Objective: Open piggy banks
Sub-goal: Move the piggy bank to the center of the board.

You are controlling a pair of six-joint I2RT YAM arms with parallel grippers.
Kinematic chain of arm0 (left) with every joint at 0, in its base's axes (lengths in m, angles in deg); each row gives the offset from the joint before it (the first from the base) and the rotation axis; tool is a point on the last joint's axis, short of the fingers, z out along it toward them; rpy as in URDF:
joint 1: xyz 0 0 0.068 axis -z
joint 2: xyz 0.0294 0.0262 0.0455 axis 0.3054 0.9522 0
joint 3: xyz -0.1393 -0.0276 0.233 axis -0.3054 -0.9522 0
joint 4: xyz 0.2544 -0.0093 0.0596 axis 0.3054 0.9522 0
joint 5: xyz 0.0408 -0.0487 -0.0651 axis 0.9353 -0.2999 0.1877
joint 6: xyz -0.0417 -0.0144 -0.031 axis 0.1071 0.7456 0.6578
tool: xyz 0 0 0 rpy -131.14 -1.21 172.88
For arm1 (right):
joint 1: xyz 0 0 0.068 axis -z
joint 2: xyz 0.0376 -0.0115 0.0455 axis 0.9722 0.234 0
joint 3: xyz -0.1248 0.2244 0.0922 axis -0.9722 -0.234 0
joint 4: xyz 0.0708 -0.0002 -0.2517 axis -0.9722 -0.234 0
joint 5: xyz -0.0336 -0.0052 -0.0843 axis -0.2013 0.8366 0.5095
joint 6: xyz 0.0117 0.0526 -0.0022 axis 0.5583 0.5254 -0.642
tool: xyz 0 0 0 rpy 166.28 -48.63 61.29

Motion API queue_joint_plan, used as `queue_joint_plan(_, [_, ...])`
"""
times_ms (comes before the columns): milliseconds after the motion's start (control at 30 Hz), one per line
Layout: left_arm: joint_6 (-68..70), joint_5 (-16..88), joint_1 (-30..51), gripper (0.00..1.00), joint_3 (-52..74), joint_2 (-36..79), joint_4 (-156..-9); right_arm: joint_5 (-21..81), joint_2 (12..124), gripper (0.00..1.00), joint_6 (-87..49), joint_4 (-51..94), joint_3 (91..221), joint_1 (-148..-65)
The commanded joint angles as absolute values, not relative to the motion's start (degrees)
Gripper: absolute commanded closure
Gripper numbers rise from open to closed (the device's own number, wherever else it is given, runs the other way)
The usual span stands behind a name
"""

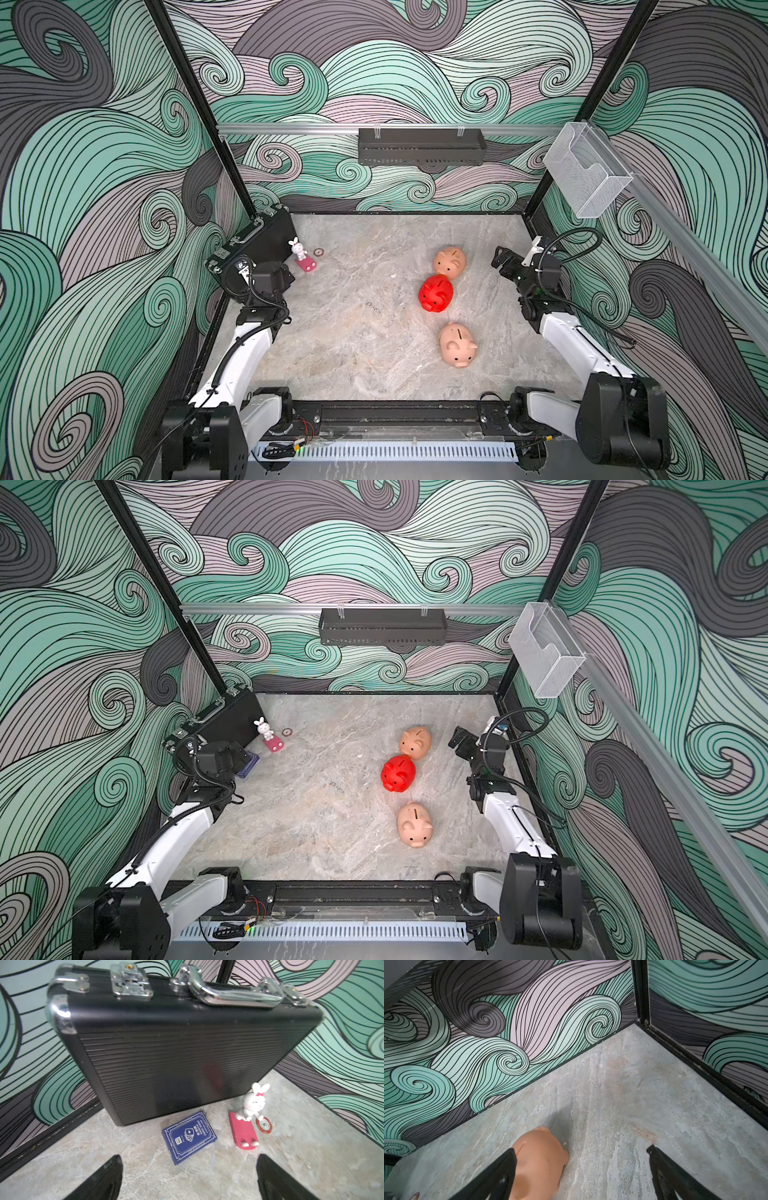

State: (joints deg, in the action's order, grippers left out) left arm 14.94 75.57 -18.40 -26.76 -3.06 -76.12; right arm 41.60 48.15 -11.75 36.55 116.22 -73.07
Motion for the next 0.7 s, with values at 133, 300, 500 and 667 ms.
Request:
queue_joint_plan(133, [10.15, 70.63, -14.00, 0.01, -25.84, -5.95, -76.31, 27.69, 51.05, 0.01, -10.76, 37.20, 118.97, -73.05])
queue_joint_plan(300, [6.90, 71.59, -6.03, 0.01, -22.31, -4.43, -75.58, 23.14, 52.85, 0.01, -11.36, 38.38, 120.23, -74.29])
queue_joint_plan(500, [8.48, 69.53, 3.01, 0.01, -18.54, -1.59, -73.88, 21.83, 54.09, 0.01, -12.59, 38.38, 120.01, -78.13])
queue_joint_plan(667, [10.73, 64.94, 9.03, 0.01, -16.25, 3.06, -73.59, 20.79, 55.95, 0.01, -14.48, 34.61, 122.89, -80.41])
